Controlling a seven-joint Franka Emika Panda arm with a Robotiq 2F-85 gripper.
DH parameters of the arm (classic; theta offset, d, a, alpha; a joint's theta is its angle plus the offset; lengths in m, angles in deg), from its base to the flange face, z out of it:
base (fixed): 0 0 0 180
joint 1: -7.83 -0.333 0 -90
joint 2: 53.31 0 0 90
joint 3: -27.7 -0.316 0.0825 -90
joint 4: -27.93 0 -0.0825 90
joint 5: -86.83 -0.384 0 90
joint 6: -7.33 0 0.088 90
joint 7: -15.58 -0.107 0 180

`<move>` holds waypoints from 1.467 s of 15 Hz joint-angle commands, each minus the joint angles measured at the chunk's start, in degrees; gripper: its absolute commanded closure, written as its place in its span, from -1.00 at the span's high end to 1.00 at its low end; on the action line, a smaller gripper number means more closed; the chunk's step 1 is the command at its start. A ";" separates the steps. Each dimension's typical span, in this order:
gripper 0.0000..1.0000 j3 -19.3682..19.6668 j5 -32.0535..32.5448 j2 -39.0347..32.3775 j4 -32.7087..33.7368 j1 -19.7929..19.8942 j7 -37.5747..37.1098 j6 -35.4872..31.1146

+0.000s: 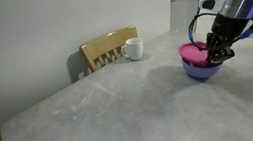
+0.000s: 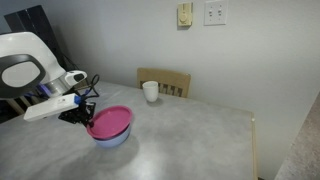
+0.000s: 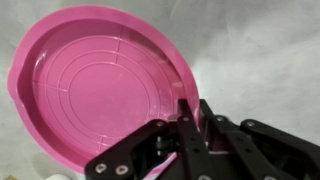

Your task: Put the pink plate on top of the blue bowl

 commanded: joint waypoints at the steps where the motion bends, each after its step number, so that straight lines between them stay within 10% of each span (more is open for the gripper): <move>1: -0.94 -0.69 -0.53 -2.25 1.88 0.70 0.89 -0.34; 7: -0.94 -1.30 -0.73 -3.47 2.62 0.81 0.67 -0.35; 8: -0.39 -1.27 -0.66 -3.58 2.65 0.82 0.55 -0.32; 17: 0.88 -0.21 1.70 -0.52 2.44 -0.94 -2.95 1.49; 22: 1.00 -2.31 0.93 5.89 2.27 -2.97 -6.24 8.26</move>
